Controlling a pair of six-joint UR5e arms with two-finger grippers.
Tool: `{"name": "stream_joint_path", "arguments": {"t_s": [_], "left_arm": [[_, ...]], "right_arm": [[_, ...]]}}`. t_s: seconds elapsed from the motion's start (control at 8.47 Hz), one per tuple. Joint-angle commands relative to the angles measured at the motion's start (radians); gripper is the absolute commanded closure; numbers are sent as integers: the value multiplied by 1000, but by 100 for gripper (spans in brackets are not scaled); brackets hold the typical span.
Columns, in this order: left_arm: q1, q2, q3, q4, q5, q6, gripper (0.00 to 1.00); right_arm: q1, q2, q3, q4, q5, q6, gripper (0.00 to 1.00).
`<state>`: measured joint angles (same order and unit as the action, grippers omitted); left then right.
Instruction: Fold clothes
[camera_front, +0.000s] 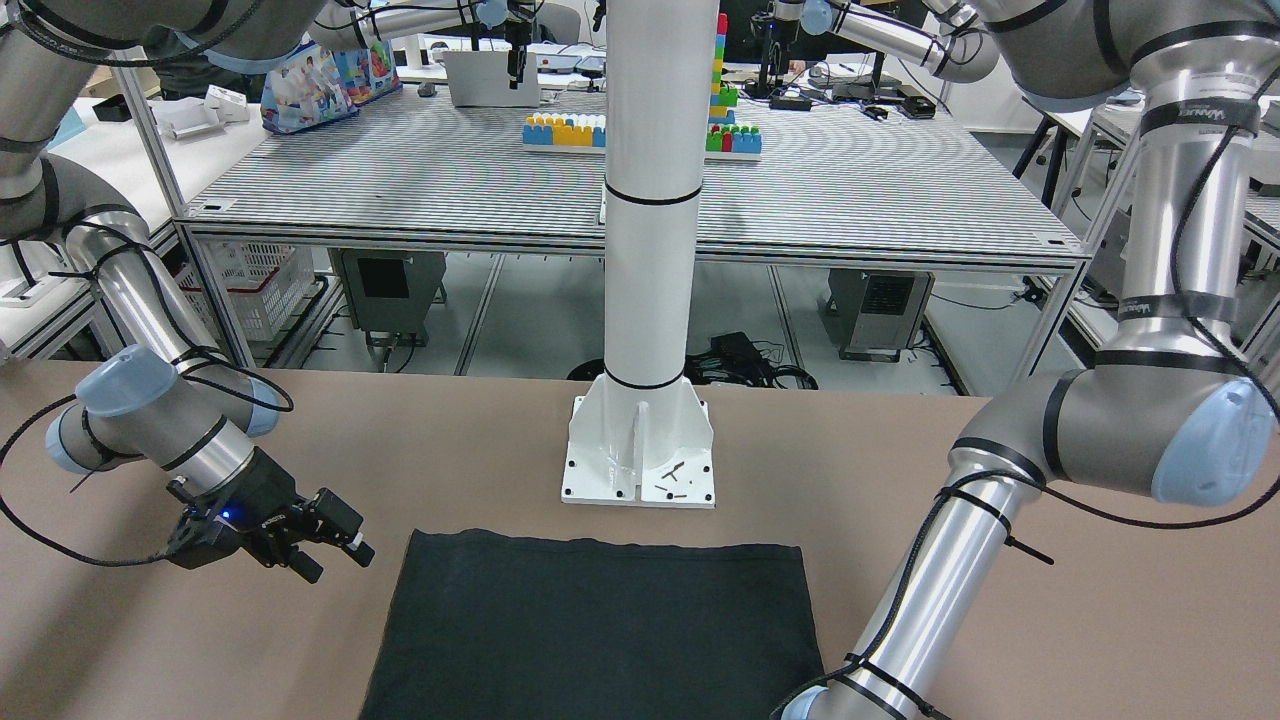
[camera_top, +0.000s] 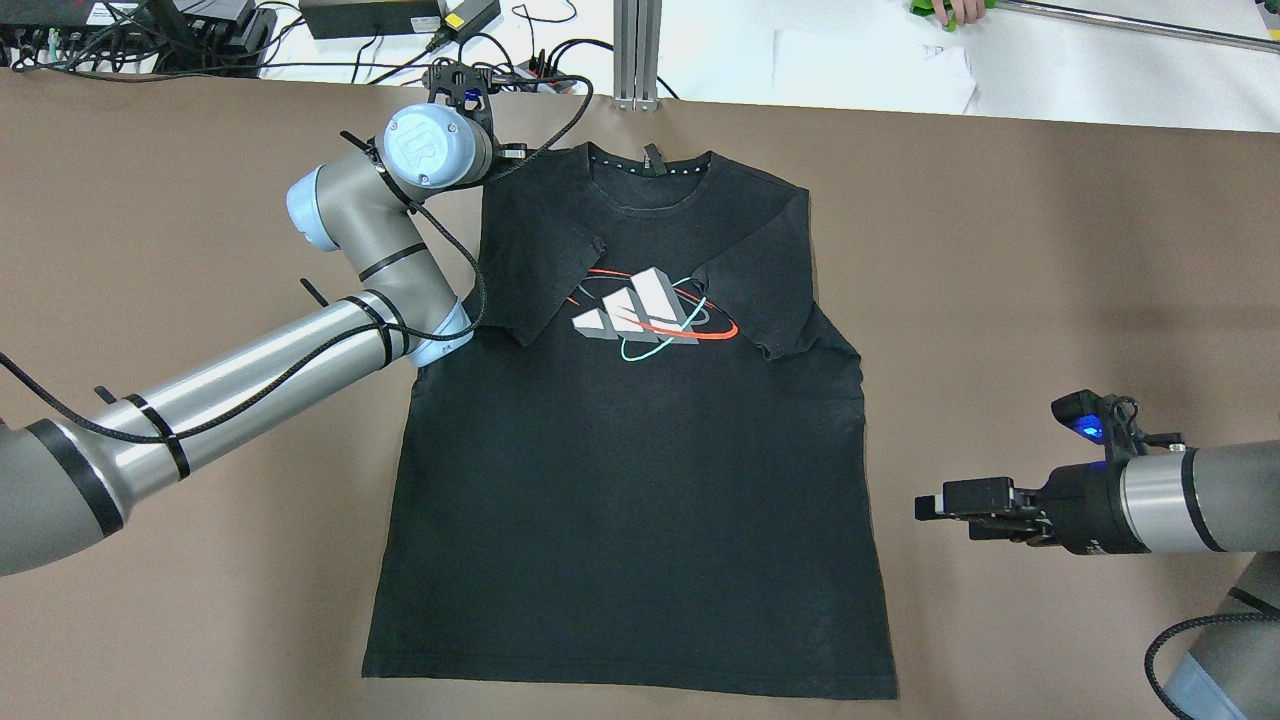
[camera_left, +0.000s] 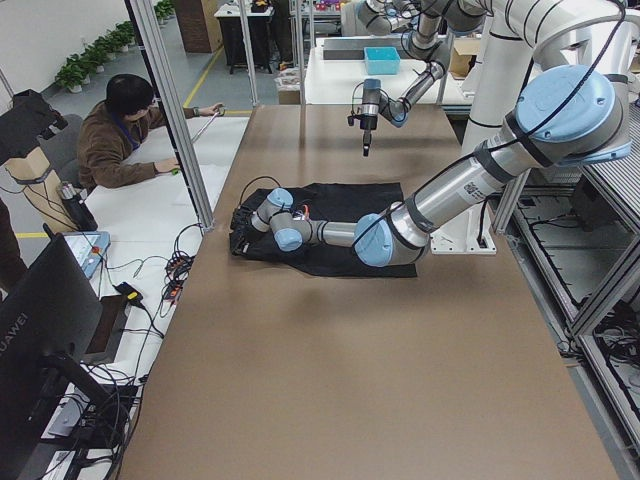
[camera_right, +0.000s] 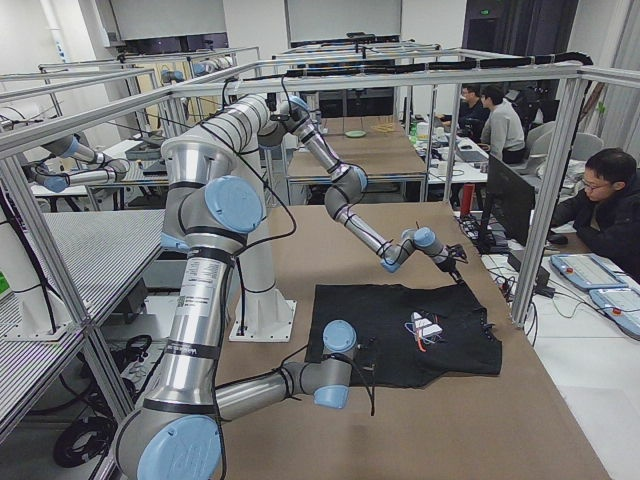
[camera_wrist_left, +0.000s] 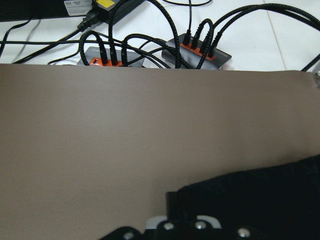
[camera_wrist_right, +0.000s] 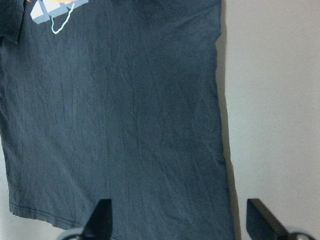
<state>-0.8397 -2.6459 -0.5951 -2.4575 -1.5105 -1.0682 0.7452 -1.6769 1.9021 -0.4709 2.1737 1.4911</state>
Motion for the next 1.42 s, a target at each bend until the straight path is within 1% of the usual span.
{"name": "stream_joint_path", "arguments": {"t_s": [0.0, 0.12, 0.24, 0.35, 0.59, 0.71, 0.83, 0.94, 1.06, 1.18, 1.3], "left_arm": [[-2, 1, 0, 0, 6, 5, 53], [-2, 1, -8, 0, -3, 26, 1], [-27, -5, -26, 0, -58, 68, 0], [-53, 4, -99, 3, -177, 95, 0], [-50, 105, -274, 5, -343, 19, 0], [-45, 128, -331, 5, -388, -87, 0], [-41, 197, -409, 5, -420, -136, 0], [-30, 274, -519, 5, -448, -227, 0], [-10, 375, -640, 2, -474, -296, 0], [37, 491, -769, 3, -464, -312, 0], [66, 582, -866, 9, -456, -328, 0]], "right_arm": [[8, 0, 0, 0, 3, -2, 6], [9, 2, 2, 0, 9, -2, 6], [19, 2, 3, 0, 15, -2, 6], [23, 2, 3, 0, 17, -2, 6], [22, 6, 2, -2, 18, -2, 6], [22, 6, 2, 0, 18, -2, 6], [22, 23, 0, -3, 12, 1, 6], [23, 20, -1, -3, 12, 1, 6], [22, 22, 0, -6, 5, 1, 6], [22, 14, 5, -6, 2, 1, 6], [22, 16, 5, -6, 0, 5, 6]]}}
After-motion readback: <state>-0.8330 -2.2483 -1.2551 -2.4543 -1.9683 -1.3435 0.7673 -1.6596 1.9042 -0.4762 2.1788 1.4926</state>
